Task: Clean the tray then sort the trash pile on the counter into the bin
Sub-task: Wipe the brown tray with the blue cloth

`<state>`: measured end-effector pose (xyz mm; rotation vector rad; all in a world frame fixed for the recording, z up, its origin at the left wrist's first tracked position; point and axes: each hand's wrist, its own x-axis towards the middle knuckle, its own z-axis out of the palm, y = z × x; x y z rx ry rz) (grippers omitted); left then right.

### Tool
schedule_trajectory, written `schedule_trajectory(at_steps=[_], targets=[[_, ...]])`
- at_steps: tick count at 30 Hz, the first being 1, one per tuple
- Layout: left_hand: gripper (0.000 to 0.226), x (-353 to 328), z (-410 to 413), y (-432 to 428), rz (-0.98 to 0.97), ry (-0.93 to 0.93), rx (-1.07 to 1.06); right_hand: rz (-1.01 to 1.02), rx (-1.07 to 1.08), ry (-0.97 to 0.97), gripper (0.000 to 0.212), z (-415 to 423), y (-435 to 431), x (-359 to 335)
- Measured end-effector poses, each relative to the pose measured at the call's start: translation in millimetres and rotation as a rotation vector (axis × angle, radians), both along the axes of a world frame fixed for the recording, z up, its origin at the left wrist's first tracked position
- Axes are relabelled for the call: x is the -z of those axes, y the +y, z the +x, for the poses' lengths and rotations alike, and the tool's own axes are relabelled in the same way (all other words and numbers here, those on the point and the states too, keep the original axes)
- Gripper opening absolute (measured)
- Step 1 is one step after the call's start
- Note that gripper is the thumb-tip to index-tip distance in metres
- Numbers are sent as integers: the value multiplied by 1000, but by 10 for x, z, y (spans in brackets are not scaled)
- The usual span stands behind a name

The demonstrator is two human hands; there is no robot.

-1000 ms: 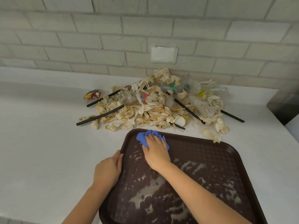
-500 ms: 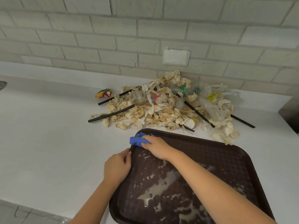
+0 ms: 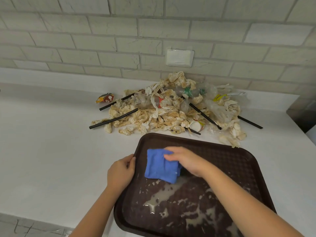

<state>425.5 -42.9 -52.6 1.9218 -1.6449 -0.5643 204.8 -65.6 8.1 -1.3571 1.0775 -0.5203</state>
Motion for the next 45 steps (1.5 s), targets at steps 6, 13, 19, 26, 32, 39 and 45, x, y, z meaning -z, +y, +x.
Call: schedule_trajectory(at_steps=[6,13,19,26,32,39,45], targets=[[29,-46,-15,28,14,-1,23,-286,247,97,18,-156,-243,-197],[29,-39,-31,40,22,10,-1,-540,-183,722,49,181,-243,357],[27,7,-29,14,-5,8,-67,-672,-339,720,47,337,-7,392],[29,-27,-50,28,-13,-47,-48,-388,97,329,15,66,340,210],[32,-13,-67,45,-20,-107,-24,-252,685,11,10,-864,657,-124],[32,-32,-89,66,-9,-110,-24,-287,976,557,25,-1498,1011,38],[33,-52,-101,44,7,-139,21,-356,744,975,40,-1128,936,546]])
